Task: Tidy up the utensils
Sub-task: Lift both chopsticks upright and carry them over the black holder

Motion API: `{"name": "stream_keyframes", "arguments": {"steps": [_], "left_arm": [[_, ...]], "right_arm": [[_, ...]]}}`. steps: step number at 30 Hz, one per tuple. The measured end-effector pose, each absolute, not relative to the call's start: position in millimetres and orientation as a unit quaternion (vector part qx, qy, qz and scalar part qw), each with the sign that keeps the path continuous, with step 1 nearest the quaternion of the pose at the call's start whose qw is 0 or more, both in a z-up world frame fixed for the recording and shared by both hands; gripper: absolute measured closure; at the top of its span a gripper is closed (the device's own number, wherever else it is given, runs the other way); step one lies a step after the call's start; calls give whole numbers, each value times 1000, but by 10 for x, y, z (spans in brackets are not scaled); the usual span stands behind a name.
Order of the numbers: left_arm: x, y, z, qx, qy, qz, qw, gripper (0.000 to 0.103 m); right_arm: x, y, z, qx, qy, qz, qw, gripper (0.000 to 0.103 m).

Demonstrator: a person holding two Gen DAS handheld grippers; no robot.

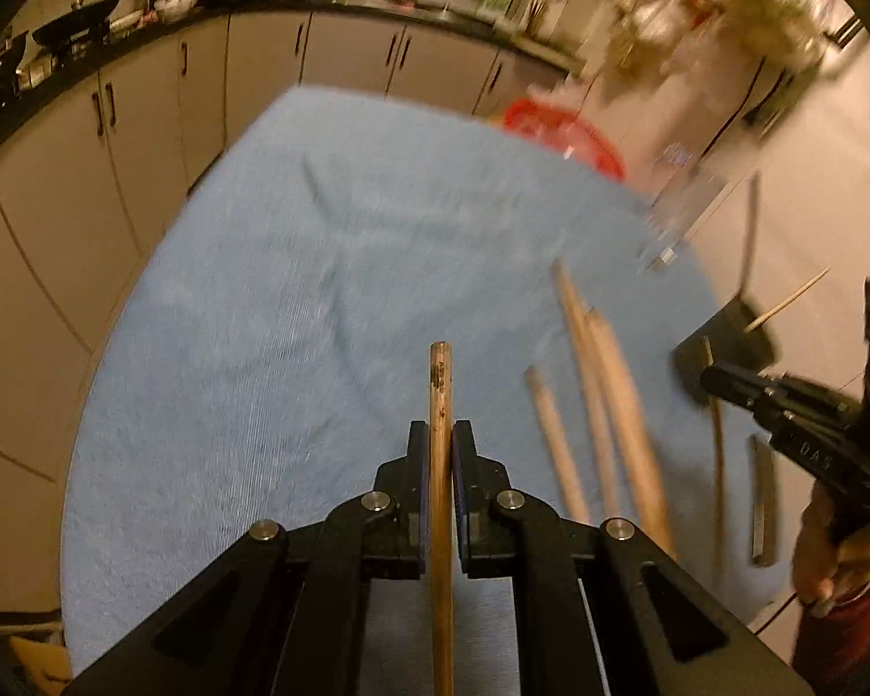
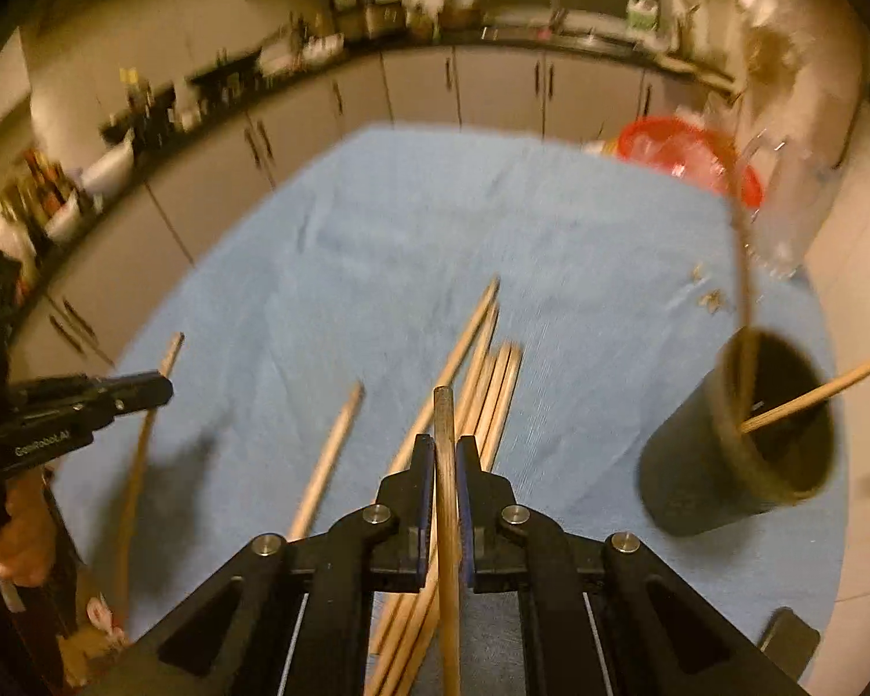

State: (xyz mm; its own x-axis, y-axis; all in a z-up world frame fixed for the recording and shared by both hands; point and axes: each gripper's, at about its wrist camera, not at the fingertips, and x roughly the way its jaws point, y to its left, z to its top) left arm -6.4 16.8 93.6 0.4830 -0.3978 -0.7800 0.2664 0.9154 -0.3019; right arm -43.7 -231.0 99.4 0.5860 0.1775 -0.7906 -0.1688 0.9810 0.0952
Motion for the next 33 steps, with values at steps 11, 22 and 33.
{"name": "stream_keyframes", "arguments": {"steps": [11,22,33], "left_arm": [[-326,225,1659,-87,377,-202,900,95],[-460,129,1823,-77,366,-210,903,96],[-491,-47,2012,-71,356,-223,905,96]], "right_arm": [[-1081,-2478,1827,66,283,85,953,95],[-1333,-2726,1959,100,255,70,959,95],[-1491,-3049,2086,141,230,52,961,95]]}}
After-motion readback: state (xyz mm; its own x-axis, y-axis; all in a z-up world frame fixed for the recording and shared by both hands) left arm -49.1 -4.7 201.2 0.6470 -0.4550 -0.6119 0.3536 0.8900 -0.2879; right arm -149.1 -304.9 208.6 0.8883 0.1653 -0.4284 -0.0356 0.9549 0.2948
